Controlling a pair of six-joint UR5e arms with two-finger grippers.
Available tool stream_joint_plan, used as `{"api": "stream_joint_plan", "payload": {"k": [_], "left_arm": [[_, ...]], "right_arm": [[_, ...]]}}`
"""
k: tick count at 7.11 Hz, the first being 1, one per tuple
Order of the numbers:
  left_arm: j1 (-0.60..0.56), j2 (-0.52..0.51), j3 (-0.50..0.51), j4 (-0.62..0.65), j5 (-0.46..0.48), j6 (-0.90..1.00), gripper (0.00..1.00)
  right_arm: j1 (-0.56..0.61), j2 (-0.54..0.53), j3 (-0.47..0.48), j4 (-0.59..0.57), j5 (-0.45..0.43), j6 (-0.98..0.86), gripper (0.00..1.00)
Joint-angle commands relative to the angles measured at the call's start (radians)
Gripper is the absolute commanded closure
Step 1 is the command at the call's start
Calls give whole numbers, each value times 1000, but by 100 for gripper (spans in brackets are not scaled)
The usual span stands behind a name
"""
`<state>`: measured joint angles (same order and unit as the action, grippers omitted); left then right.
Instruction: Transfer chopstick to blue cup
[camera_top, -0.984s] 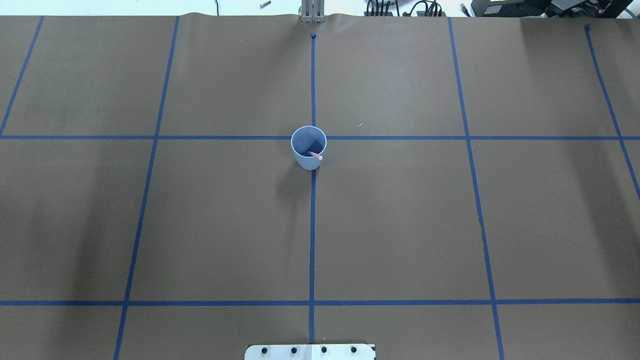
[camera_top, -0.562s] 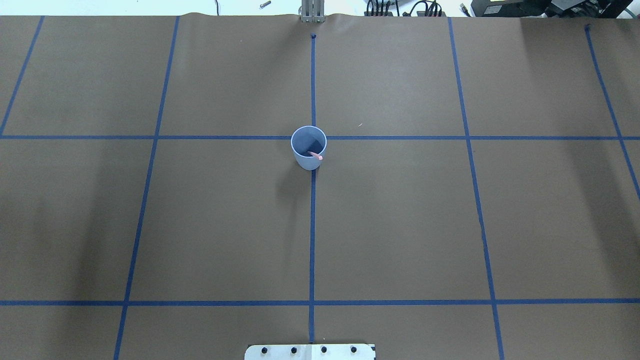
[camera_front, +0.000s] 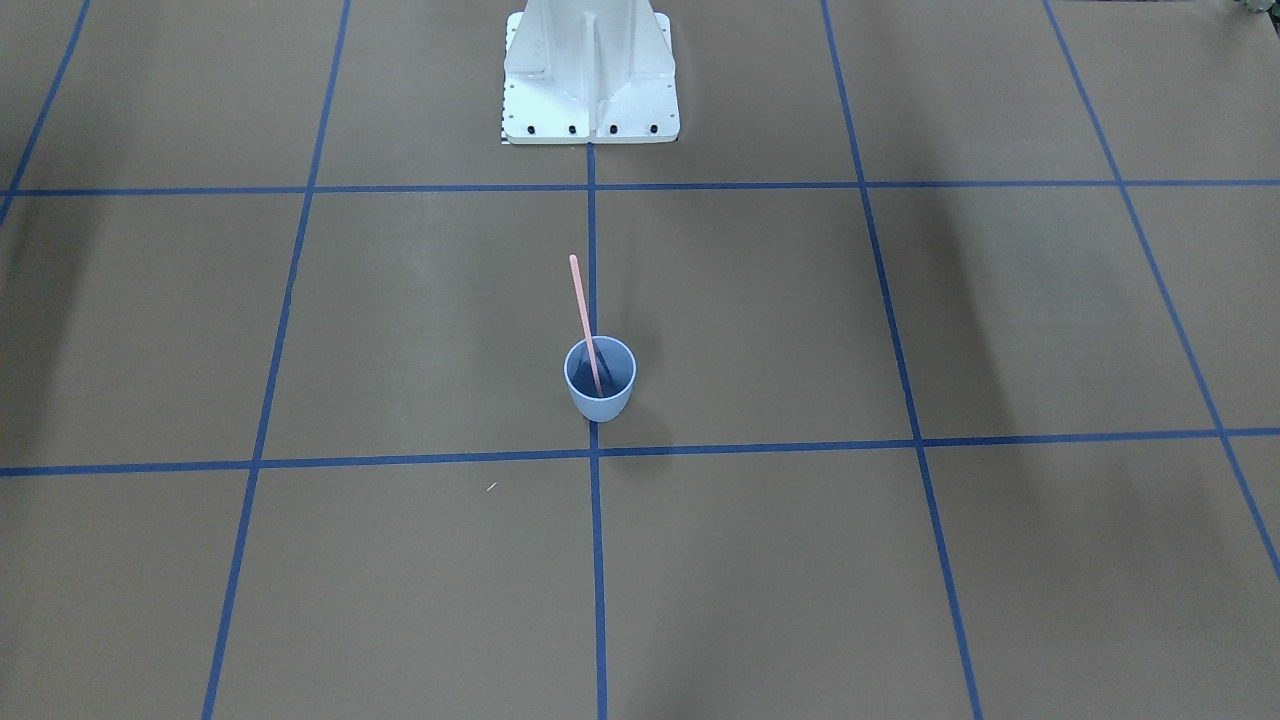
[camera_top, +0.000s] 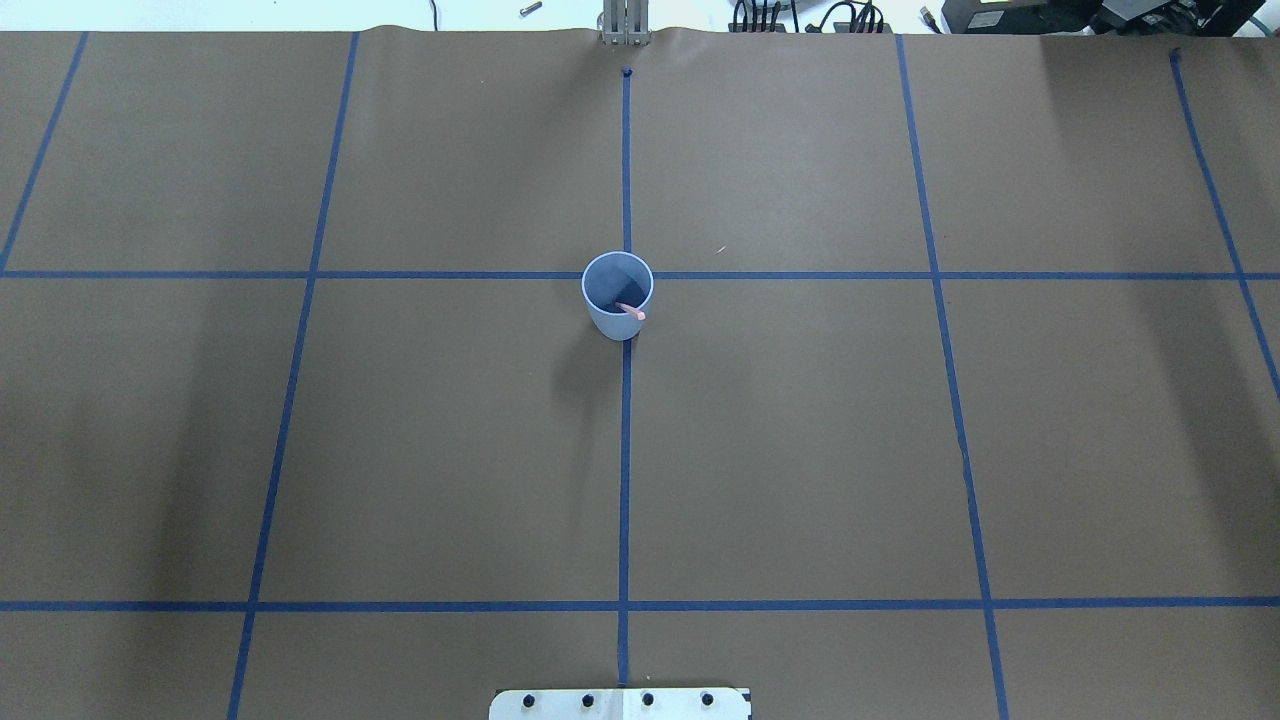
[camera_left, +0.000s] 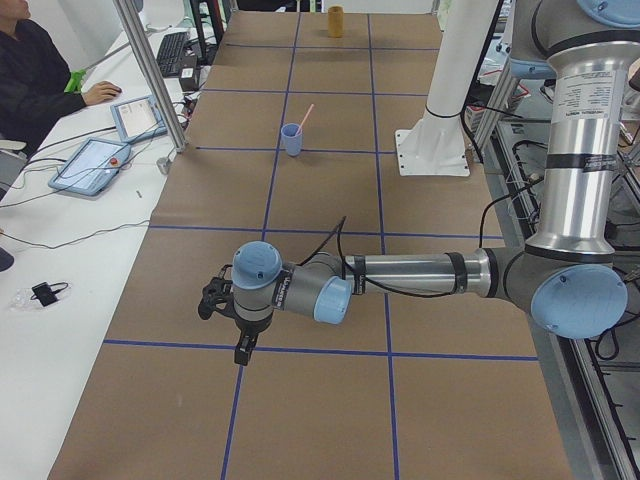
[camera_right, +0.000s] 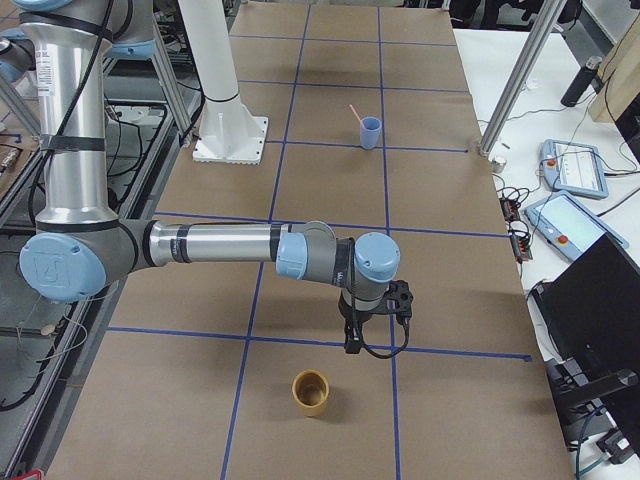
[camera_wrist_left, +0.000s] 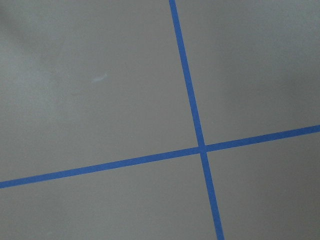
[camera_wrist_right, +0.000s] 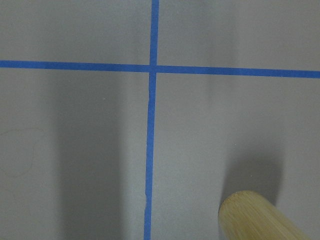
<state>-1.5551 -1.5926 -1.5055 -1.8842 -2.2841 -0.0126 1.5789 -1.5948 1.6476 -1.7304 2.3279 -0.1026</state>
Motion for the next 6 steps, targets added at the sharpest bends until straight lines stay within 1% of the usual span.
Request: {"api": "stream_joint_plan", "payload": {"k": [1,4,6], "left_arm": [[1,-16,-1,42,5,-1,2],[1,-23,1,45,5,-1,2],[1,-20,-1,48,25,-1,2]], "right_arm": [[7,-1,-8,0,1,0,0],[12,1,-25,0,1,0,0],[15,1,-29,0,1,0,0]]}}
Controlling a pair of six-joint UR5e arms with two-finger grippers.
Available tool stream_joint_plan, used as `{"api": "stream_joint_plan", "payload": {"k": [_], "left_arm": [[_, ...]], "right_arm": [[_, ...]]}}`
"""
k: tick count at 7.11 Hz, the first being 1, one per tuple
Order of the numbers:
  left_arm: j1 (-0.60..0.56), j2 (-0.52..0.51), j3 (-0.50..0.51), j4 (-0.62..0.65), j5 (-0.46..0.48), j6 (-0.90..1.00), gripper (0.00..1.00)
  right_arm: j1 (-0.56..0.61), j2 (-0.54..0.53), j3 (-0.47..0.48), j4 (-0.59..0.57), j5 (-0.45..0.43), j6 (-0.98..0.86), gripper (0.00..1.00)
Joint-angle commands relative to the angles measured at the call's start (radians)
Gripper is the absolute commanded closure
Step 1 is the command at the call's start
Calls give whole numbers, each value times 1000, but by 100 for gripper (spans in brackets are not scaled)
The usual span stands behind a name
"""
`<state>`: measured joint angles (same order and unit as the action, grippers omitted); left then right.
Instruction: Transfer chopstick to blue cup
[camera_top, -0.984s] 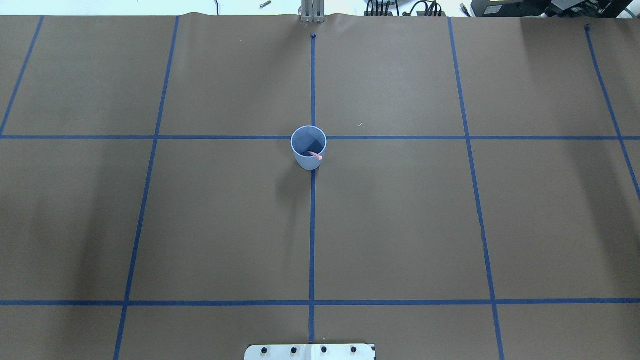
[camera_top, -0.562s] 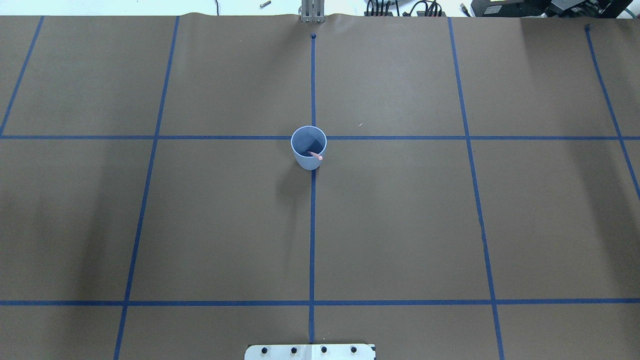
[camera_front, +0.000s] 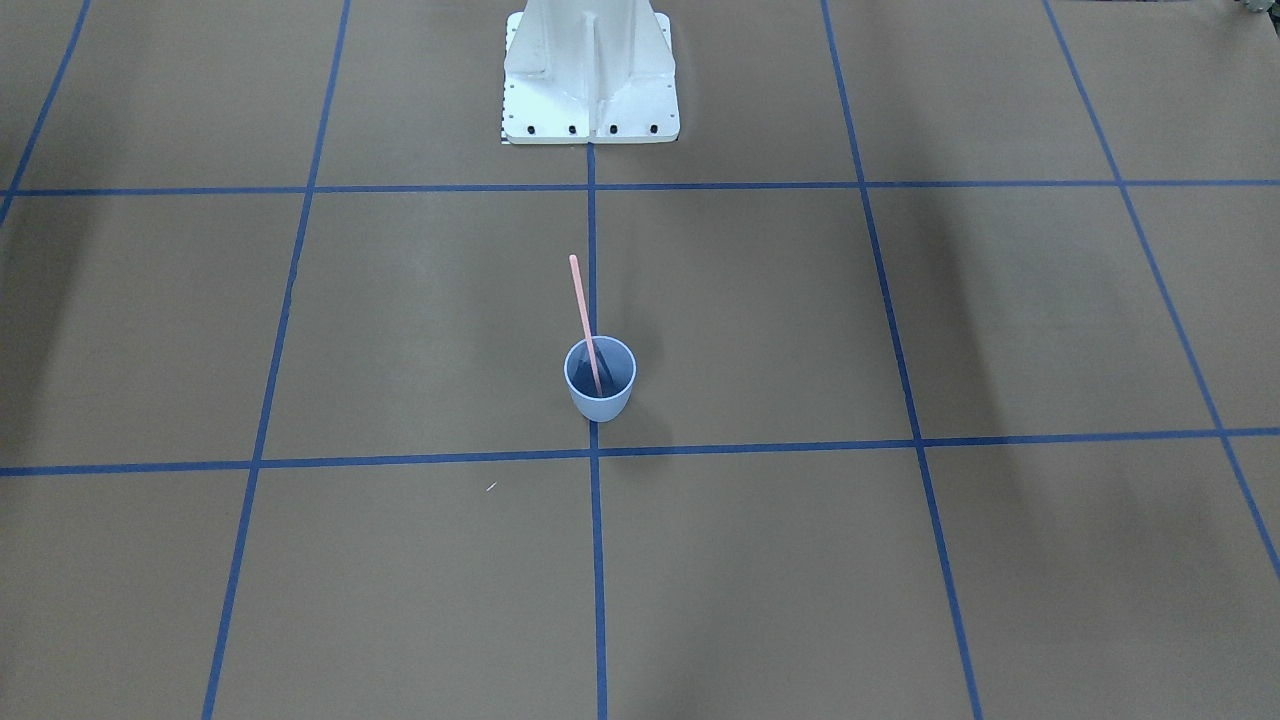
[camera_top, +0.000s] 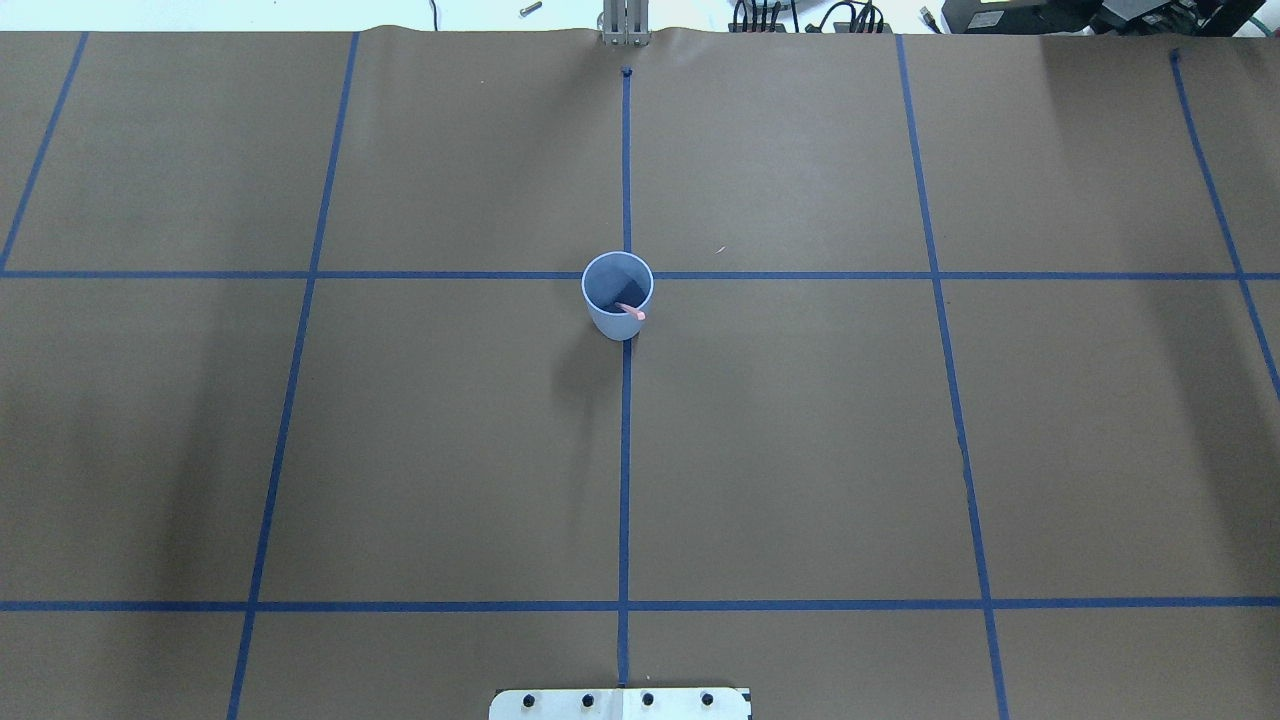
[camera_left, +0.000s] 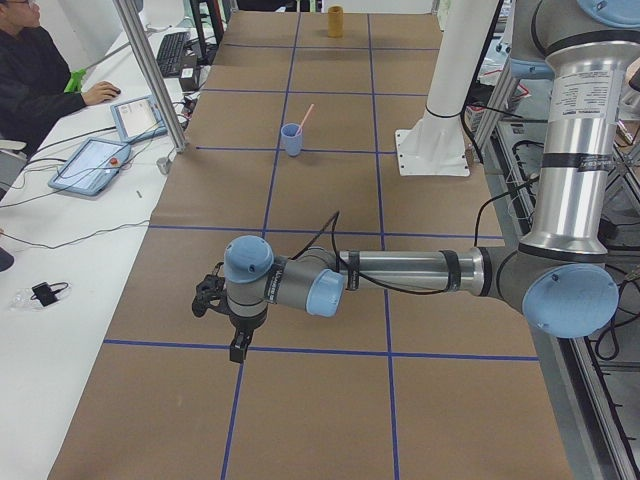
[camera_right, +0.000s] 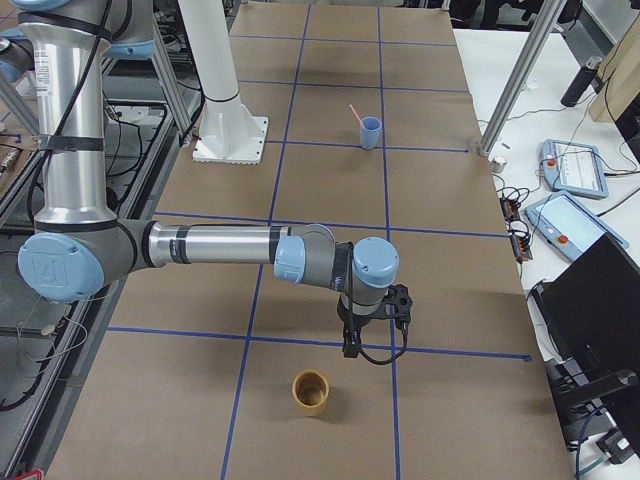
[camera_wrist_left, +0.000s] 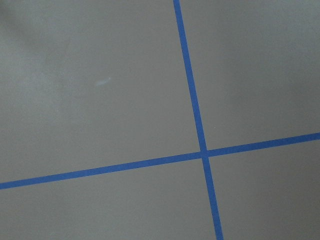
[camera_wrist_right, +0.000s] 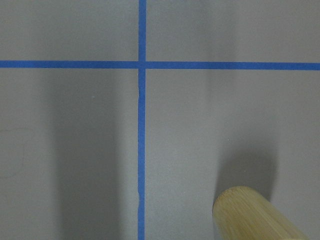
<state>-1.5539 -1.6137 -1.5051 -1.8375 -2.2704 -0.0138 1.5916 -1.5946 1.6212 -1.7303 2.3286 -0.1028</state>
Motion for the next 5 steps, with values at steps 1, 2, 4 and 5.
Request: {"api": "stream_joint_plan", "payload": {"k": [1,2,4,5], "left_arm": [[2,-2,0,1,11,0,2],[2,-14,-6,39,11,2,2],[2,-34,-56,151,9,2,2],[2,-29,-58,152,9,2,2]], "right_arm": [[2,1,-9,0,0,0,0],[2,2,-17,0,0,0,0],[2,15,-14,0,2,20,0],[2,16,-14,0,3,21,0]]}}
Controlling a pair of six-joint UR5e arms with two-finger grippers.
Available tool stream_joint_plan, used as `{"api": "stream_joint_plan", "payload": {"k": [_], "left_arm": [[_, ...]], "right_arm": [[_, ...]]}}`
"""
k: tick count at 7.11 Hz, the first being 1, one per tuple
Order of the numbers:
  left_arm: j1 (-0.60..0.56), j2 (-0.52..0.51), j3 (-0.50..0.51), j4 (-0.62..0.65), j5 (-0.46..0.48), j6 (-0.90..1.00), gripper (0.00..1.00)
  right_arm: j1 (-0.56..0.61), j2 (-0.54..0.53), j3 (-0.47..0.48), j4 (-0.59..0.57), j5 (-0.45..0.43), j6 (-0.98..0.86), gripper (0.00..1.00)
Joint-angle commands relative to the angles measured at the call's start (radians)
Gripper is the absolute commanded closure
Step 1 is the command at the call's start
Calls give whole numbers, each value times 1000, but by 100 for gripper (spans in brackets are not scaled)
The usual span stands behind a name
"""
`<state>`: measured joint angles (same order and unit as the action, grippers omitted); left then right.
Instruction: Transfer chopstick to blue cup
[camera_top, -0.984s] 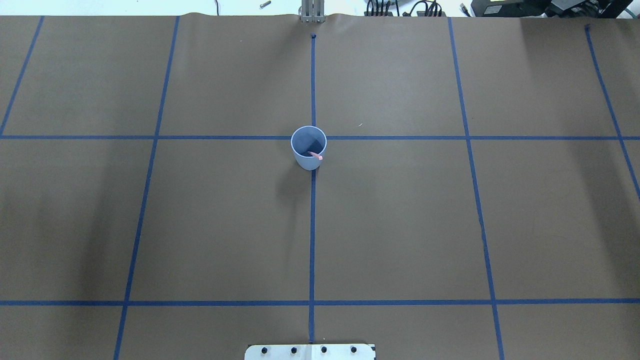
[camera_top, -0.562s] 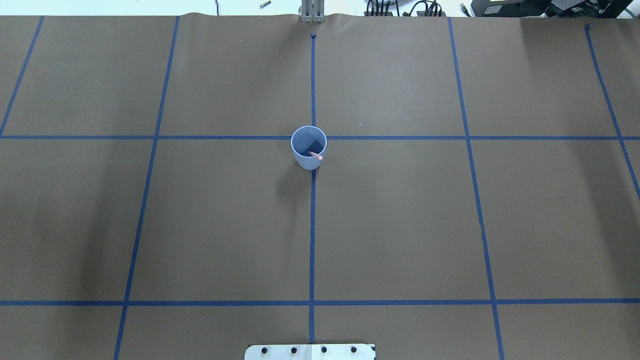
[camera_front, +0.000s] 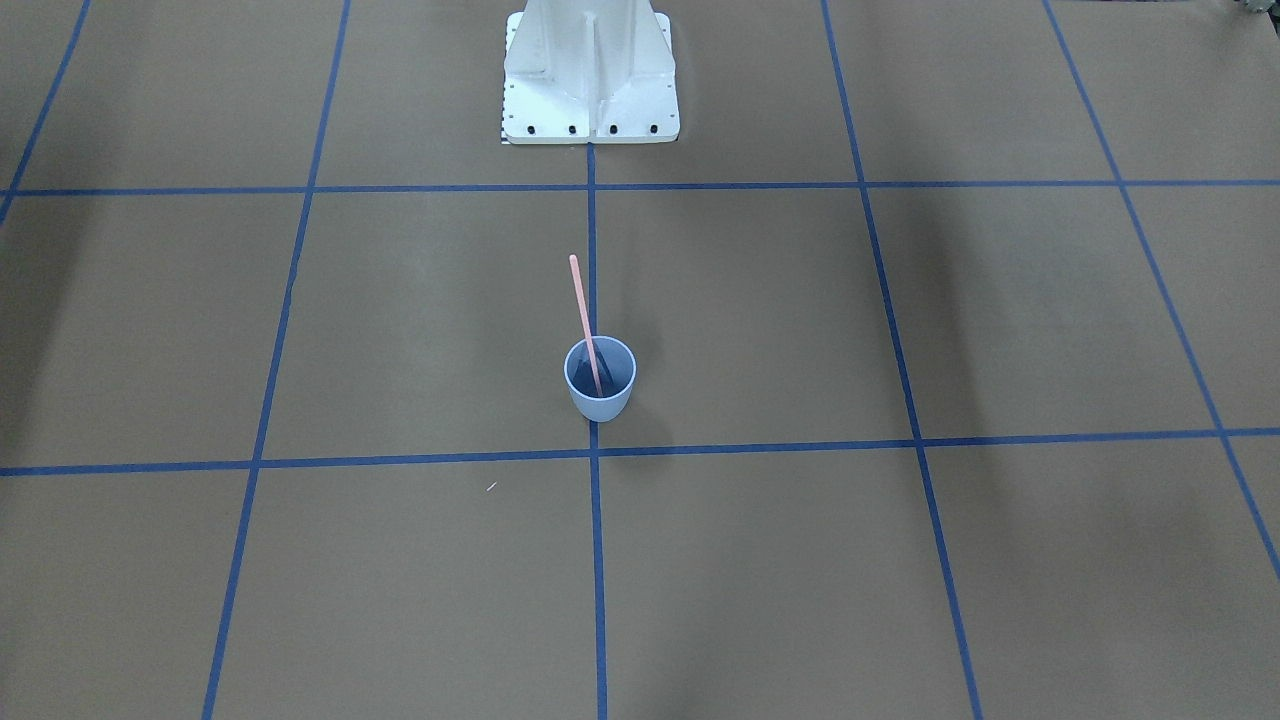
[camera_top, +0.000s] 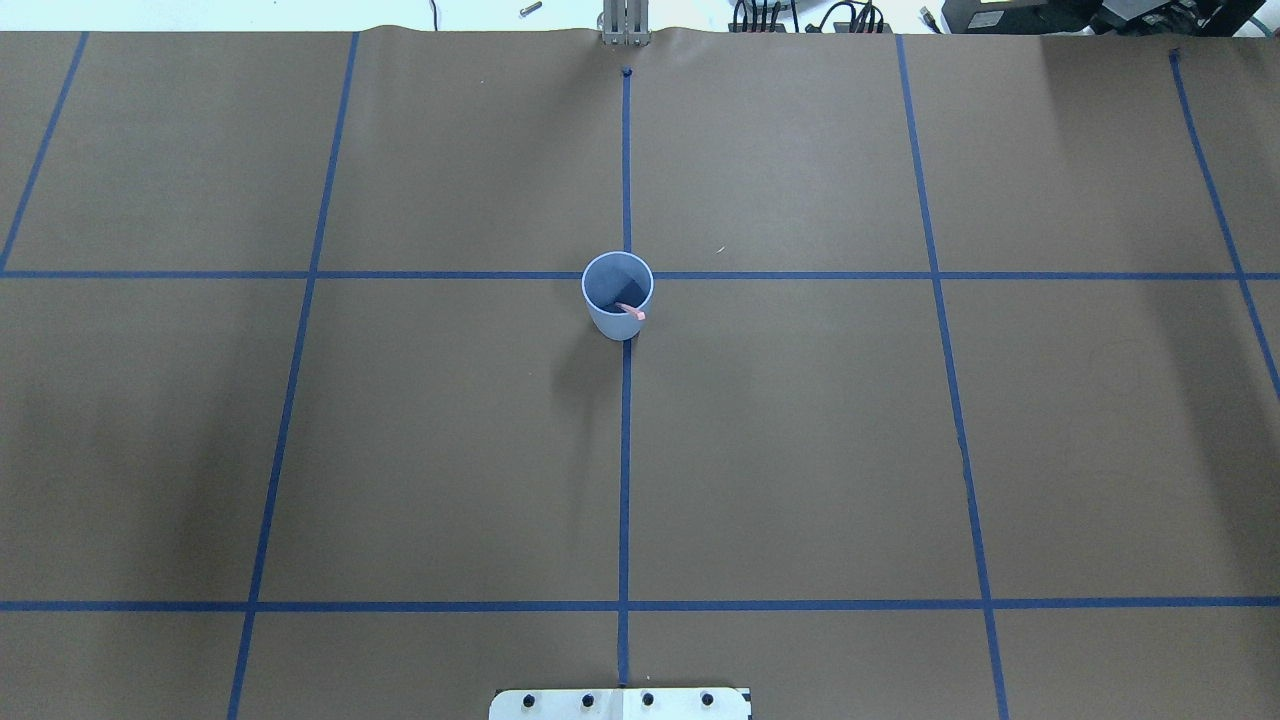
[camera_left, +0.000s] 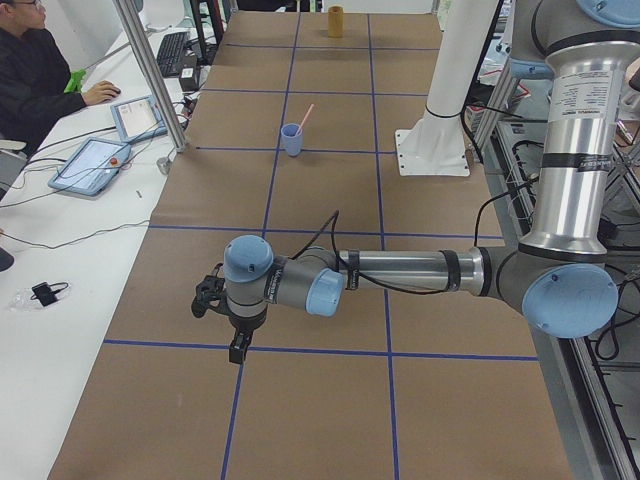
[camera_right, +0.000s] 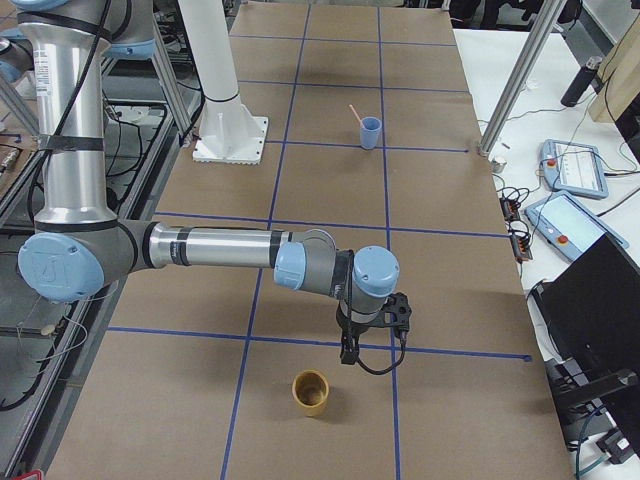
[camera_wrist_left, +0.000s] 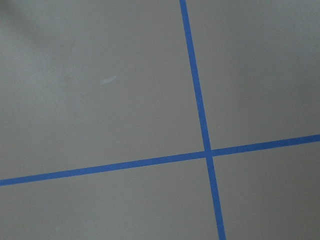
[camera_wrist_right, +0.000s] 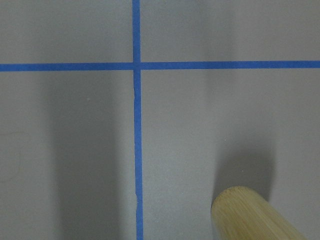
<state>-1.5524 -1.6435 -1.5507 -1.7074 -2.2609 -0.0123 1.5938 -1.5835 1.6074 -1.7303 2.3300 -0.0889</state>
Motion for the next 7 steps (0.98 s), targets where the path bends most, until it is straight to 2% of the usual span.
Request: {"api": "stream_joint_plan", "payload": {"k": [1,7], "left_arm": [[0,4,-12,22,-2,2,2],[0,7,-12,20,-2,2,2]], "right_arm": [[0,5,-1,0,2,8,0],[0,5,6,0,25,6,0]]}}
